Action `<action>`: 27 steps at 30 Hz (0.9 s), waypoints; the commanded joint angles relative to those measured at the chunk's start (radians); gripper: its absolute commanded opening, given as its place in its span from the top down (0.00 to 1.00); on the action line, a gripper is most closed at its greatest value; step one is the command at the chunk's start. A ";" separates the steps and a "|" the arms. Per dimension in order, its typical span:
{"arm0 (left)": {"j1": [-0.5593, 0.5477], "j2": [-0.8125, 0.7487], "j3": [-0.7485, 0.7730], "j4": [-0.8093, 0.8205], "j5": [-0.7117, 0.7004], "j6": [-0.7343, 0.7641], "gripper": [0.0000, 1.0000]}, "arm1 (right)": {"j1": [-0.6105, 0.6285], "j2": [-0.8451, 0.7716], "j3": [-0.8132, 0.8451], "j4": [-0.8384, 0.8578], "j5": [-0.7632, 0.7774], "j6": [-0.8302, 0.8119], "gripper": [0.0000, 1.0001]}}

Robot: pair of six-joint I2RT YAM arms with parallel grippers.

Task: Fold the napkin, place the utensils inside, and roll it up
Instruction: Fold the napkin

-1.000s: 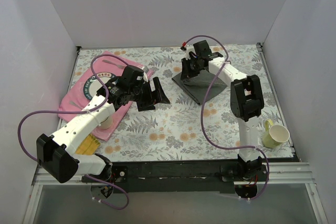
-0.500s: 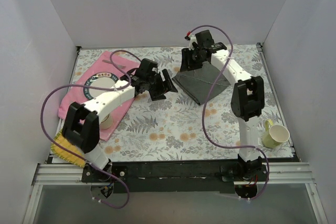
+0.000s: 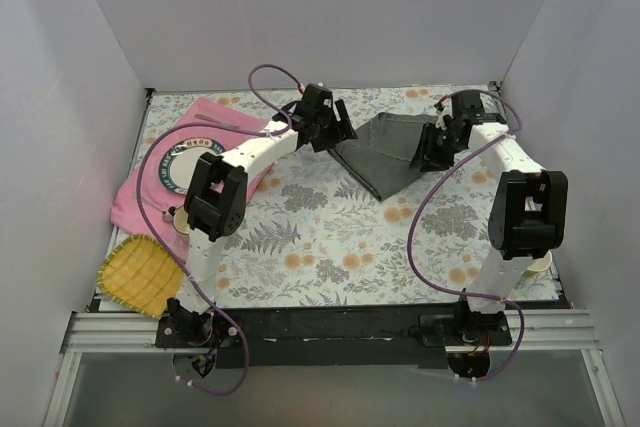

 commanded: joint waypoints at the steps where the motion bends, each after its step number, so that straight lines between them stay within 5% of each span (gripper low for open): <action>1: 0.011 0.089 0.157 -0.006 -0.091 0.140 0.29 | 0.035 -0.081 -0.101 0.052 -0.147 0.054 0.55; 7: 0.035 0.163 0.206 -0.006 -0.092 0.209 0.26 | 0.072 -0.085 -0.143 0.050 -0.160 0.032 0.56; 27: 0.047 0.290 0.313 0.072 0.029 0.094 0.46 | 0.073 -0.082 -0.186 0.030 -0.169 0.019 0.63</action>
